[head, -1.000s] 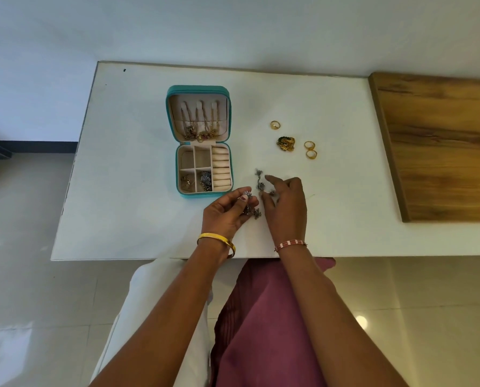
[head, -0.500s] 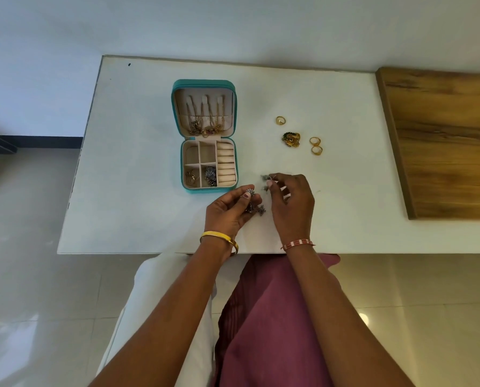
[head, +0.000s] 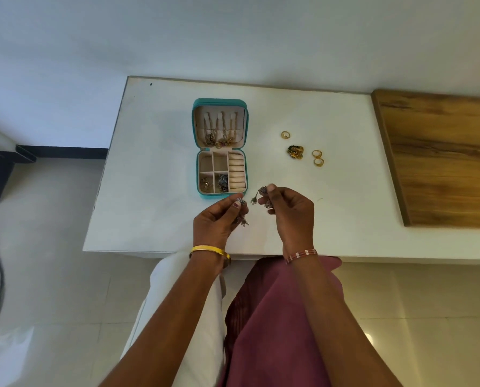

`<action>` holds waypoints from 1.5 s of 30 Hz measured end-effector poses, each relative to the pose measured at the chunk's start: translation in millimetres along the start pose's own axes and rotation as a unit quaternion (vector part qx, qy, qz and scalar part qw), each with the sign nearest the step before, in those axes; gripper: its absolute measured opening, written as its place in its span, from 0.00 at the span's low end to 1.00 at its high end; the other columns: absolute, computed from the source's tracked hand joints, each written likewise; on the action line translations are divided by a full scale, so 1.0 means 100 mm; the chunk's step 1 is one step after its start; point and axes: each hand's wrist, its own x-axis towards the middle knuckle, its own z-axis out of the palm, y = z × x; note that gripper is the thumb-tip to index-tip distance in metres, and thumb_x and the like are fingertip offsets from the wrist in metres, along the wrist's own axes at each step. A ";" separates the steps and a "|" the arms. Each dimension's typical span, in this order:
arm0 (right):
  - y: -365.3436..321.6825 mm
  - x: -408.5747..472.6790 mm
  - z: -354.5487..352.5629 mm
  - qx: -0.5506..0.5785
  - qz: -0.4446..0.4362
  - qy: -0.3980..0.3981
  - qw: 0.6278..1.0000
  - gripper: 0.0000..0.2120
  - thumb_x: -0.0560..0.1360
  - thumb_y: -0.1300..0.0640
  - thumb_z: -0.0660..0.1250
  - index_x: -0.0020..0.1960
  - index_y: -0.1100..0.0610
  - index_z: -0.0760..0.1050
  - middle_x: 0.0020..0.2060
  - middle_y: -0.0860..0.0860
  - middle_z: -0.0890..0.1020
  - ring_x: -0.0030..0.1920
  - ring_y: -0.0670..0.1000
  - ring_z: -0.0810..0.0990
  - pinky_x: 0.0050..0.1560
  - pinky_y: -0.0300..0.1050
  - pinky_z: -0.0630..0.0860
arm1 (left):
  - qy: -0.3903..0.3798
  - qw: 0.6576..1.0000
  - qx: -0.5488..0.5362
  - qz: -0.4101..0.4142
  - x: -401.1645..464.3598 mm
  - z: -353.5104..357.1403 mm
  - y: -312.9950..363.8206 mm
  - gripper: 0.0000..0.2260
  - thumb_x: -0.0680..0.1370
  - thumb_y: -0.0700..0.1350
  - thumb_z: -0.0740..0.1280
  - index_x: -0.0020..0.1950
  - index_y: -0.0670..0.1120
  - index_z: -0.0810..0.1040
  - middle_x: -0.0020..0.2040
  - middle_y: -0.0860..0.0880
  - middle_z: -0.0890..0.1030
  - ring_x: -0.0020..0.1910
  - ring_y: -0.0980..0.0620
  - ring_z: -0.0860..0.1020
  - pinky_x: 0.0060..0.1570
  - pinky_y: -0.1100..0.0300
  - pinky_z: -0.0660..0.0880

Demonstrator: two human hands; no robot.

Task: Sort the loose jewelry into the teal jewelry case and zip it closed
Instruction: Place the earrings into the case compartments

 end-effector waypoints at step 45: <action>-0.53 0.58 0.68 -0.222 -0.177 -0.121 0.951 0.10 0.71 0.60 0.70 0.51 0.61 0.79 0.46 0.53 0.82 0.40 0.41 0.75 0.38 0.20 0.69 | 0.054 0.984 0.143 0.090 0.57 0.07 0.73 0.13 0.73 0.38 0.67 0.57 0.46 0.77 0.50 0.44 0.82 0.44 0.49 0.82 0.48 0.56 0.80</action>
